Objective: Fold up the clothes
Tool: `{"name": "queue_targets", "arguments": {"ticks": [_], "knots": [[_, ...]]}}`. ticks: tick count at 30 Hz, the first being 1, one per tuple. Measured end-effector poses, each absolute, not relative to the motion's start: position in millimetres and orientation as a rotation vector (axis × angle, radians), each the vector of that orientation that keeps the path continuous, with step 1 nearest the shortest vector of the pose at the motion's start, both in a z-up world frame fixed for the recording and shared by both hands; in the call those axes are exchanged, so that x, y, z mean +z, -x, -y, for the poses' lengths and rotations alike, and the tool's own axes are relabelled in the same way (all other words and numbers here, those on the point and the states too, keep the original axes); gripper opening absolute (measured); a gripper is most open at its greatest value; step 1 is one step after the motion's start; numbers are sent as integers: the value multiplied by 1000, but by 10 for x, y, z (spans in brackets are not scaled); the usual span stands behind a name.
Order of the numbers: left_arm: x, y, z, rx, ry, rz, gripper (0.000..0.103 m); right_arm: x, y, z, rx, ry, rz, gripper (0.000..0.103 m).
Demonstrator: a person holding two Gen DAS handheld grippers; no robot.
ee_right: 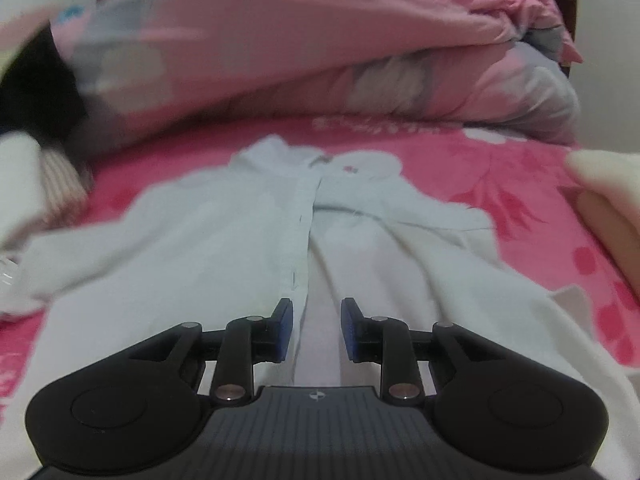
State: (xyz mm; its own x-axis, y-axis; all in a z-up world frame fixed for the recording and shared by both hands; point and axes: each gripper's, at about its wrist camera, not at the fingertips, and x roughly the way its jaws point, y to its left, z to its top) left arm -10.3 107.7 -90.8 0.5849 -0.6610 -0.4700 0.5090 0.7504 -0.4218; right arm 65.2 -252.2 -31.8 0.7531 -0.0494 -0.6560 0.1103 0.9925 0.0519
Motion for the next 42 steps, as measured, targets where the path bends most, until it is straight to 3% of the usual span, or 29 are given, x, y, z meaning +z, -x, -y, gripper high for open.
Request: {"name": "queue_targets", "arguments": {"ticks": [8,15,23,36,38,41,42], "knots": [[-817,190,-1200,-639,292,-659,57,-42,187,2462,188,-128,-744,28],[-681,272,-1549,-540,352,-648,57,-480,709,2388,233,-85,-850,26],[-650,455,-1731,-566,357,-687,57,-293,1266,2493,163,-79,-774,26],[-938,932,-892,-650,-76,-696,55,-515,1798,2551,126,-231,-831,28],[-975,932,-872,-636,-90,-709,50,-537,1830,2556,123,-244,-831,28],[-967,943,-894,-616,-84,-721,34,-570,1878,2564,119,-262,-829,28],[-963,947,-902,-609,-81,-725,24,-581,1894,2566,118,-268,-829,28]]}}
